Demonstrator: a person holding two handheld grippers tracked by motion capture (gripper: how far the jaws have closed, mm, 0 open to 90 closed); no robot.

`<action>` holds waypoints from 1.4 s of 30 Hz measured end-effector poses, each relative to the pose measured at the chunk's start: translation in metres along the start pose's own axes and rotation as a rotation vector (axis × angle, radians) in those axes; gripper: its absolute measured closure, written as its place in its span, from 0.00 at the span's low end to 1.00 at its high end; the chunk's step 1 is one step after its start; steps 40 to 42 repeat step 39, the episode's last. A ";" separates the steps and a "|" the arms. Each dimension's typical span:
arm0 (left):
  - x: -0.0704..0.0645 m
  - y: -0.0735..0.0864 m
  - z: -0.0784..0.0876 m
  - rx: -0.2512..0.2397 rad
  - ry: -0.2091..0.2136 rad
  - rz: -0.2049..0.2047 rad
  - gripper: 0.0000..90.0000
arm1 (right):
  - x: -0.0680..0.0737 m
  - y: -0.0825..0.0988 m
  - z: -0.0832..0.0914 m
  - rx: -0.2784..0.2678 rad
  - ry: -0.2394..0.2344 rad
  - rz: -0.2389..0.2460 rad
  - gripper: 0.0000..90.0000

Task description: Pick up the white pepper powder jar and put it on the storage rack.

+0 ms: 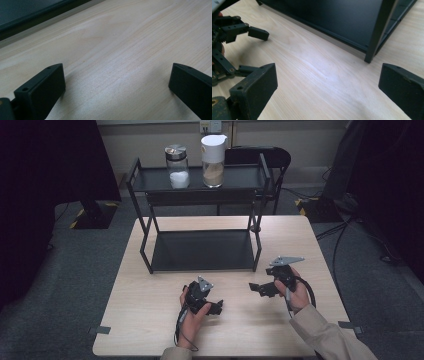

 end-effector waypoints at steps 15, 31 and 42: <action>0.000 0.000 0.000 0.000 0.000 0.000 0.00 | -0.012 0.035 -0.004 0.030 0.031 -0.001 0.01; 0.000 0.000 0.000 0.000 0.000 0.000 0.00 | -0.020 0.060 -0.001 0.061 0.082 0.011 0.01; 0.000 0.000 0.000 0.002 0.001 -0.001 0.00 | -0.014 0.065 -0.005 0.110 0.154 0.074 0.01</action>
Point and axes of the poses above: each handheld gripper's, and its own axes: z roughly backward along the jaws, y roughly out of its underside, x roughly to its left, the point moved 5 cm from there along -z, roughly forward along the jaws, and after that the axes turned 13 degrees about x, right-handed, at the moved point
